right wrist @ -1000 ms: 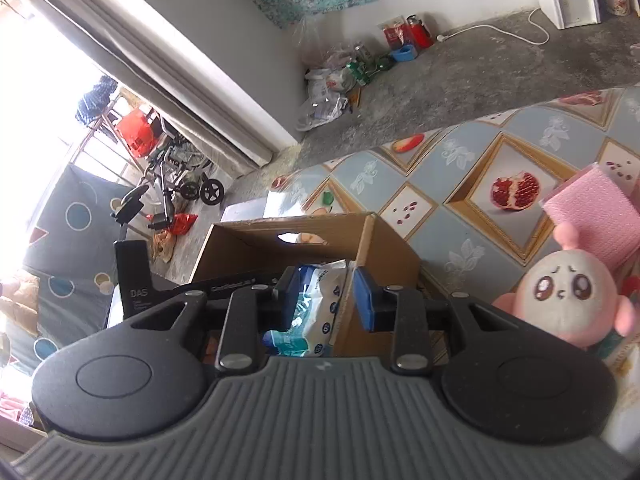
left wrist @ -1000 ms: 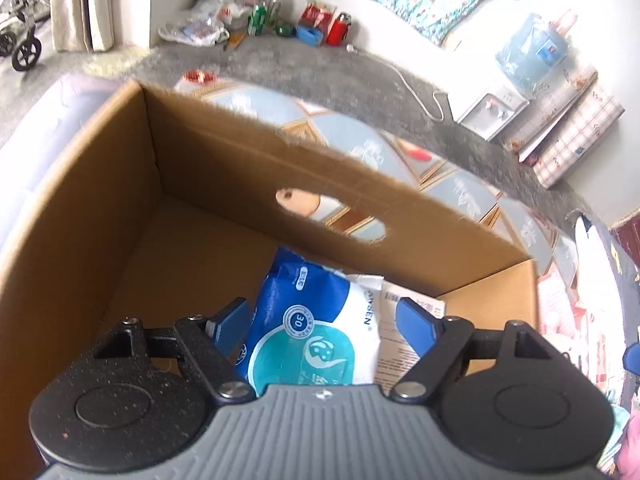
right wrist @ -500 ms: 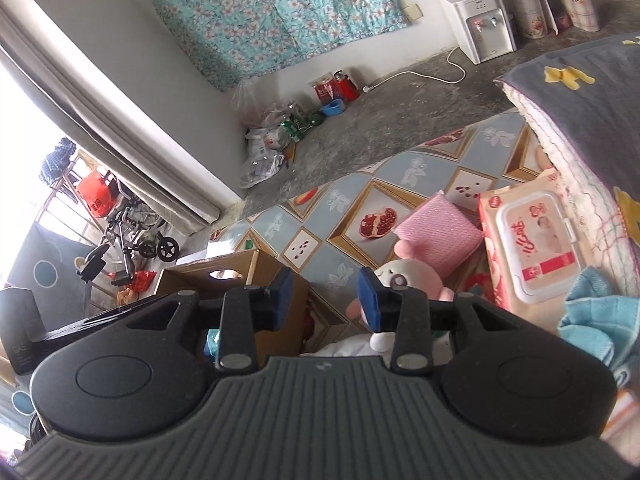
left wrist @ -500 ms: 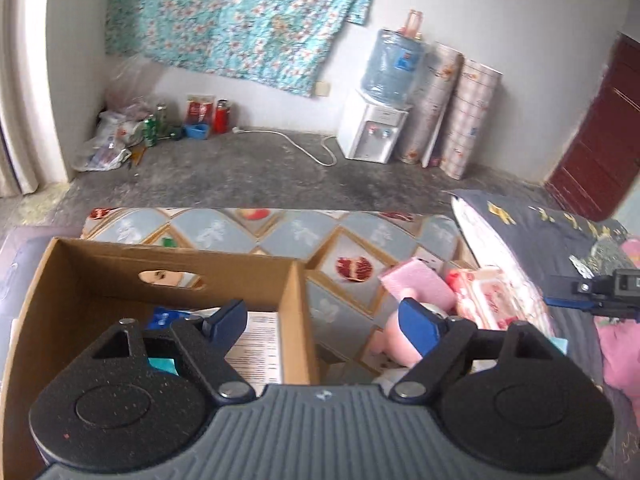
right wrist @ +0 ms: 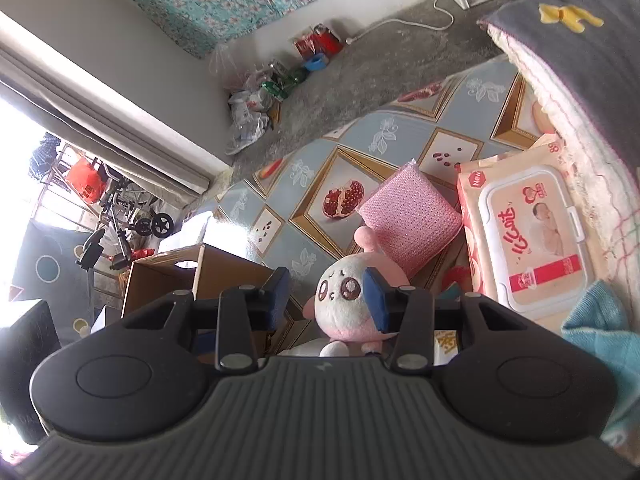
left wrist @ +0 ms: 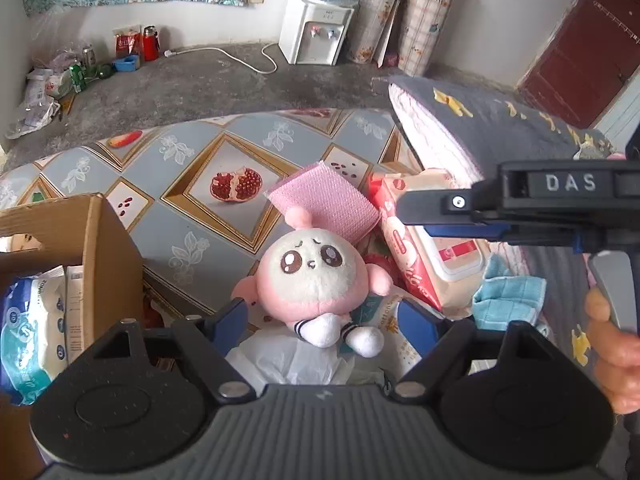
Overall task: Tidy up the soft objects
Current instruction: 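Reach the left tool to the pink plush toy and grasp it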
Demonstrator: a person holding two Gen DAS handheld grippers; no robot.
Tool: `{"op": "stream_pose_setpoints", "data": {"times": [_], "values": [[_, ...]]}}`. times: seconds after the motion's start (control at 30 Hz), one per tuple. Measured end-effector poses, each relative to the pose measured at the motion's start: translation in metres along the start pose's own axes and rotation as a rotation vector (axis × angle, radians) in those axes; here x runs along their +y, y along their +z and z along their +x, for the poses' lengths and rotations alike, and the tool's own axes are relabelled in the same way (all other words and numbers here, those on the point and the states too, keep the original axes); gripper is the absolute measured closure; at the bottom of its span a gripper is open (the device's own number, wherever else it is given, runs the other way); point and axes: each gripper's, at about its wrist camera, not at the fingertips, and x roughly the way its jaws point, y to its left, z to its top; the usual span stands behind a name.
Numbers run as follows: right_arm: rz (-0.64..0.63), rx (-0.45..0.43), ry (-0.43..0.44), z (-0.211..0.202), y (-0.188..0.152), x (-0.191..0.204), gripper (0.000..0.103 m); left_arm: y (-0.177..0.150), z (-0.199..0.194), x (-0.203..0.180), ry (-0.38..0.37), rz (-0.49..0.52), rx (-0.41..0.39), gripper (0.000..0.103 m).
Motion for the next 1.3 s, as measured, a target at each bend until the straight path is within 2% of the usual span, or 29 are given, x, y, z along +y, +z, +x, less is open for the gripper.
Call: {"op": "stream_pose_setpoints", "data": {"times": [0.3, 0.53, 0.83, 0.93, 1.13, 1.3], "values": [[0.11, 0.146, -0.008, 0.098, 0.039, -0.041, 0.065, 0.018, 0.063, 0.007, -0.008, -0.045, 0.145, 0.02], [0.135, 0.234, -0.003, 0.14, 0.044, -0.052, 0.064, 0.026, 0.085, 0.012, -0.008, -0.078, 0.192, 0.017], [0.154, 0.292, 0.04, 0.149, 0.044, -0.05, 0.062, 0.026, 0.095, 0.013, 0.012, -0.076, 0.225, 0.014], [0.14, 0.284, 0.05, 0.15, 0.042, -0.048, 0.061, 0.025, 0.094, 0.009, 0.028, -0.058, 0.211, 0.016], [0.115, 0.244, 0.071, 0.136, 0.038, -0.045, 0.069, 0.023, 0.088, 0.005, 0.024, -0.057, 0.203, 0.019], [0.11, 0.191, 0.093, 0.104, 0.045, -0.041, 0.072, 0.026, 0.064, -0.001, -0.005, -0.05, 0.139, 0.019]]}}
